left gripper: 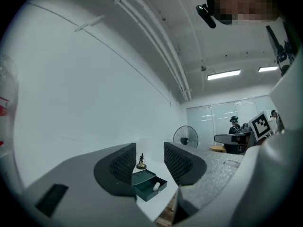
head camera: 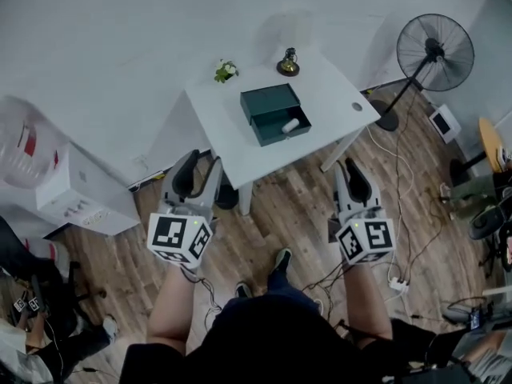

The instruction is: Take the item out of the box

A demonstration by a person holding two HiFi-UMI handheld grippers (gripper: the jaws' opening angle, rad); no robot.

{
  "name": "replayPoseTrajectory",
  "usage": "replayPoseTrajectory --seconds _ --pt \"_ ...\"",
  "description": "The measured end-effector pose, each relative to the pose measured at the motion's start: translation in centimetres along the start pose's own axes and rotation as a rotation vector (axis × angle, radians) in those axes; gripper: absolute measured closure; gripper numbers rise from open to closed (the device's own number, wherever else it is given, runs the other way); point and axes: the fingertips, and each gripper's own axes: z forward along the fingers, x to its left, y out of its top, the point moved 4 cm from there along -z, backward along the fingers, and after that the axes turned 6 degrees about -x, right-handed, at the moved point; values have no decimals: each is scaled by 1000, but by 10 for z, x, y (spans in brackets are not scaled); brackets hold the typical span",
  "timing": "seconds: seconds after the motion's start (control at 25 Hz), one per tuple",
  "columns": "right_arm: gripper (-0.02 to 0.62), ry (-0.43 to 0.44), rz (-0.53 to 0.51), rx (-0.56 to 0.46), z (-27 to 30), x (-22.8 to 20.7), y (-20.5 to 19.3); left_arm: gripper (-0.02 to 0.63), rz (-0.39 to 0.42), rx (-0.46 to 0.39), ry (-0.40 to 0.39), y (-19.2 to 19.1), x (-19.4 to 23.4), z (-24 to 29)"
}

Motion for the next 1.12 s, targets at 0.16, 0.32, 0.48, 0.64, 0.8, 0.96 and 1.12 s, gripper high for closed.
replayPoseTrajectory --seconds 0.16,0.32,0.48,0.64,0.8,0.96,1.12 --pt "494 32 39 -16 30 -37 -5 430 30 12 15 -3 -13 45" --pt "500 60 69 -14 61 -87 -14 430 54 34 22 -9 -35 99" --pt "509 94 45 -2 85 -127 -19 431 56 74 40 -21 -56 141" --pt "512 153 50 -1 105 -153 -29 431 65 102 59 -31 -72 173" --pt "512 165 83 20 122 -176 -43 431 84 128 61 -40 -80 199" --pt "512 159 100 41 142 -197 -57 432 81 150 69 -52 -77 221" --pt "512 162 101 57 164 -207 -72 432 64 169 83 -67 -64 236"
